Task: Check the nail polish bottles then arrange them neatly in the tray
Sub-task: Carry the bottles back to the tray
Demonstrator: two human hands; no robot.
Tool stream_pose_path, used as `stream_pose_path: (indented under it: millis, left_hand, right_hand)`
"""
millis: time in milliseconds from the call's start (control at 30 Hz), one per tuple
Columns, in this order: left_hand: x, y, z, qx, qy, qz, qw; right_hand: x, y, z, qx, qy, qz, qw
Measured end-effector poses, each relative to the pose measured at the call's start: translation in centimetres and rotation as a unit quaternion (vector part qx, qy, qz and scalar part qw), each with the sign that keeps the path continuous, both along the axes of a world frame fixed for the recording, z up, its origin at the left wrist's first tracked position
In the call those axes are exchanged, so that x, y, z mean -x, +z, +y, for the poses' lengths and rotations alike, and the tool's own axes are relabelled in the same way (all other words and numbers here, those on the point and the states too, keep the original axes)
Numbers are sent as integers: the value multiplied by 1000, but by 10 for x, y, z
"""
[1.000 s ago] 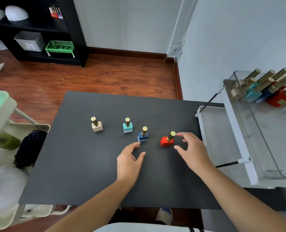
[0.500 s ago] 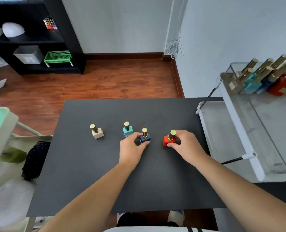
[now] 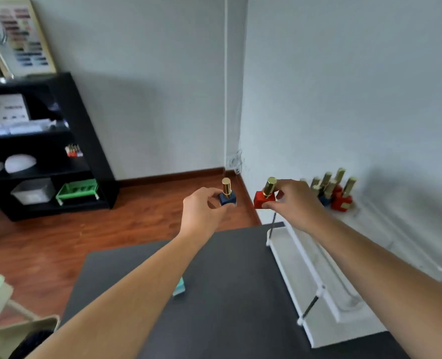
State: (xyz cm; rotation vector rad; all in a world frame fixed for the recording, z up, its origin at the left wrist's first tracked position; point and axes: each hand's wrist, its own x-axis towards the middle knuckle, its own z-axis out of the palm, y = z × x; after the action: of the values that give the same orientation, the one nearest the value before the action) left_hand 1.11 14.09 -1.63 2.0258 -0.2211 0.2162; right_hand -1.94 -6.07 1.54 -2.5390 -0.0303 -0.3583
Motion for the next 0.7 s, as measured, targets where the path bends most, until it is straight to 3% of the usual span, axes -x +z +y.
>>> stream_pose_path:
  millis: [267, 567, 700]
  left_hand:
    - [-3, 36, -120, -71, -134, -50, 987]
    - [5, 10, -217, -280, -166, 23, 945]
    - [7, 1, -238, -310, -180, 76, 930]
  right_hand:
    - [40, 19, -125, -8, -94, 3, 996]
    - [34, -19, -197, 55, -95, 66, 992]
    - [23, -35, -206, 115, -90, 124, 982]
